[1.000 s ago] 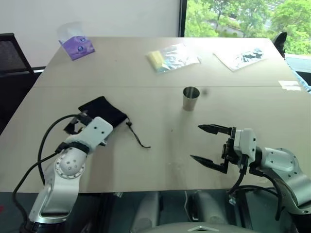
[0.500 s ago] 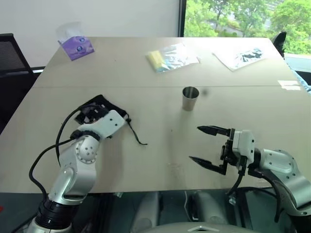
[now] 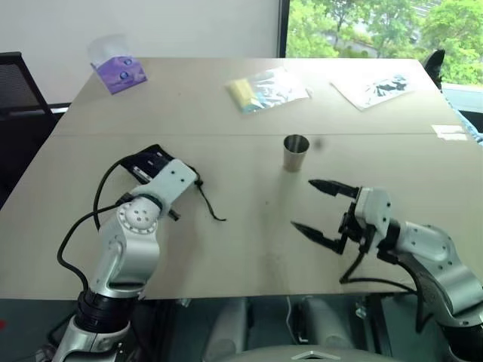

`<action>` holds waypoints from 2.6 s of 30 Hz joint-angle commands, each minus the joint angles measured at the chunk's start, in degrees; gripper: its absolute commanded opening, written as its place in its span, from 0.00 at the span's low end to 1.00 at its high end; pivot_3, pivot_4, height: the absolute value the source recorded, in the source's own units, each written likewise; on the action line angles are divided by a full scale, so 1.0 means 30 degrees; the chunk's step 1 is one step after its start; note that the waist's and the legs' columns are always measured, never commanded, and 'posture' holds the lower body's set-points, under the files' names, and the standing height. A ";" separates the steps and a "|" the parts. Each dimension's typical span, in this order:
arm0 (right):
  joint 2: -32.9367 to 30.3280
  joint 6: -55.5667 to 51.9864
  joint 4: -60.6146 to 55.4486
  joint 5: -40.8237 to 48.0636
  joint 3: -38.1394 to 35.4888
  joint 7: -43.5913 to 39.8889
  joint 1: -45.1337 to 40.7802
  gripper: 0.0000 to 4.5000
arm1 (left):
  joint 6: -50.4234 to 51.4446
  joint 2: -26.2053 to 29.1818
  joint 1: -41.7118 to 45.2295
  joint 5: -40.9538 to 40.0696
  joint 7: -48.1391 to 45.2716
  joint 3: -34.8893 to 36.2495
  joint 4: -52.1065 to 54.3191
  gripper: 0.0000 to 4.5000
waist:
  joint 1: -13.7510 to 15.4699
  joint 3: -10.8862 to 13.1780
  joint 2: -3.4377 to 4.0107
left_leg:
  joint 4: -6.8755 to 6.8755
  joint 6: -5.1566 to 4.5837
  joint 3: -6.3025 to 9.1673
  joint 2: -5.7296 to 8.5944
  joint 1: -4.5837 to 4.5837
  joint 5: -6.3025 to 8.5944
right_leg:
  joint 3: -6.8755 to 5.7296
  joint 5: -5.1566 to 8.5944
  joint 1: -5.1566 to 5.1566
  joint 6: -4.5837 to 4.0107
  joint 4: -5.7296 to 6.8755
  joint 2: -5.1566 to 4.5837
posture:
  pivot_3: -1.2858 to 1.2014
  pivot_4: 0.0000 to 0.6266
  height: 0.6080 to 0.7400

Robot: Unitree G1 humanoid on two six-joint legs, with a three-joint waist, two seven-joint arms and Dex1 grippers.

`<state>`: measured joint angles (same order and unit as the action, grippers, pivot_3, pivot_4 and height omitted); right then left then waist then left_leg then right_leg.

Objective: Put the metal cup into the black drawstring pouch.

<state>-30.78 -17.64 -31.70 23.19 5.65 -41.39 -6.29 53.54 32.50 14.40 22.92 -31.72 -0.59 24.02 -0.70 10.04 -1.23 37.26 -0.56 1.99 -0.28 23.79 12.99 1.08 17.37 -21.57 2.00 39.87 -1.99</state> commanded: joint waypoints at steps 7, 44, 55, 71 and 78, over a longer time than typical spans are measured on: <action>-0.0266 -1.2047 0.0454 0.1381 -0.0631 0.4228 -0.9656 1.00 | 0.4282 -0.1918 0.2326 -0.5008 -0.1112 0.2630 0.1006 0.01 | -0.0107 0.0004 0.0003 | 0.0021 0.0005 0.0013 -0.0002 0.0014 -0.0002 | -0.0010 -0.0003 -0.0009 -0.0001 0.0012 0.0002 | 0.52 0.24 1.00; 0.0460 -1.0096 1.2521 -0.3015 0.1264 -0.3823 -1.5914 0.02 | 0.5194 -0.2830 0.1937 -0.9069 0.2892 0.3264 0.2290 0.00 | -0.0039 0.0016 0.0015 | -0.0022 0.0009 0.0014 0.0018 0.0076 0.0000 | 0.0029 -0.0011 -0.0072 -0.0006 -0.0015 -0.0046 | 0.52 0.24 1.00; 0.6795 -1.4642 -0.0150 0.3939 -0.6243 0.2834 -0.7261 0.02 | 0.9995 -0.6370 0.6646 -1.3482 0.2225 0.5067 -0.2486 0.00 | 0.0000 0.0015 0.0012 | -0.0005 0.0007 0.0034 0.0030 0.0082 -0.0001 | 0.0001 -0.0011 -0.0068 -0.0001 -0.0003 -0.0009 | 0.52 0.24 1.00; 0.8783 -0.5533 0.0622 0.1989 -0.1799 0.3765 -0.2549 0.02 | 1.2986 -0.9310 1.0523 -1.5226 0.4745 0.8816 -0.7538 0.00 | -0.0418 0.0014 0.0012 | -0.0025 0.0092 -0.0015 0.0036 0.0037 -0.0052 | 0.0002 -0.0009 -0.0066 0.0008 0.0009 0.0042 | 0.52 0.24 1.00; 0.8889 -0.0430 0.3205 0.0281 -0.0160 0.2605 -0.1123 0.02 | 1.2986 -0.9693 1.0780 -1.6373 0.5977 0.9532 -0.8299 0.00 | -0.0373 0.0014 0.0009 | -0.0028 0.0100 -0.0029 0.0038 0.0036 -0.0054 | 0.0014 -0.0009 -0.0065 0.0011 0.0000 0.0026 | 0.52 0.24 1.00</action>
<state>-4.16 -22.45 -21.58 24.77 3.95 -32.32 -9.51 92.37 3.42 45.39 -23.99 -14.42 27.02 -1.18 -1.82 10.08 -1.20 37.18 -0.26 1.92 -0.17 23.90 12.83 1.12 17.35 -21.77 2.03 39.88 -1.92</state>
